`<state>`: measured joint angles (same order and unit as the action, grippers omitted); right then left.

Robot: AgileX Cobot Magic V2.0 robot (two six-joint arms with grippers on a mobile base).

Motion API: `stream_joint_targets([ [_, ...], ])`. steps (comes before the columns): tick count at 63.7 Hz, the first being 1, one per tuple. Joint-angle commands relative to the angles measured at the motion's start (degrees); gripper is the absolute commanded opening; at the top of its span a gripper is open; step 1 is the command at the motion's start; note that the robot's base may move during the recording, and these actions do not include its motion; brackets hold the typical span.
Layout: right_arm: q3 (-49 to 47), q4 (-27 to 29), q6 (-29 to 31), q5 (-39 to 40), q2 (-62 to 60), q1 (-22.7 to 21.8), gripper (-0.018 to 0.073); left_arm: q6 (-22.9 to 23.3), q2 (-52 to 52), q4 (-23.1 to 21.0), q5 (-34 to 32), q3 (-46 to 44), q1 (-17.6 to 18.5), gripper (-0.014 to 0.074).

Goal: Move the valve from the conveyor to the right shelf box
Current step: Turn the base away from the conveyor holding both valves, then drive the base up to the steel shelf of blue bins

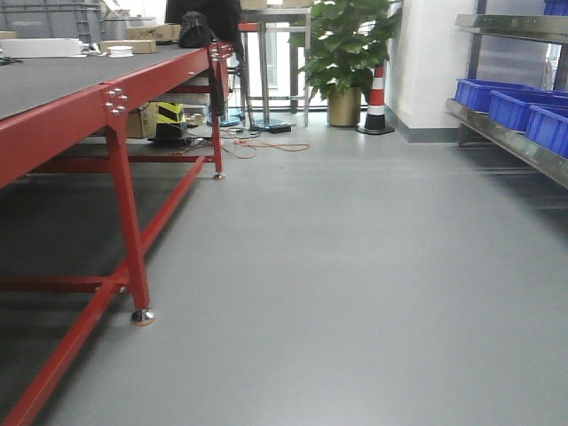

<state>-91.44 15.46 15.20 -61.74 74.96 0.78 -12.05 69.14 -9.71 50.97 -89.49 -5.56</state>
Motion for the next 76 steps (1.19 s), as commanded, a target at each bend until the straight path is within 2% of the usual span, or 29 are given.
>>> stream_joint_targets([
  [1, -1.0, 0.4, 0.3, 3.1, -1.0, -0.1, -0.0154, 0.2, -0.6, -0.6, -2.7, -0.5, 0.3, -0.0111],
  [76, -1.0, 0.4, 0.3, 3.1, -1.0, -0.1, -0.0154, 0.2, -0.6, -0.6, -2.8, -0.5, 0.3, -0.0111],
])
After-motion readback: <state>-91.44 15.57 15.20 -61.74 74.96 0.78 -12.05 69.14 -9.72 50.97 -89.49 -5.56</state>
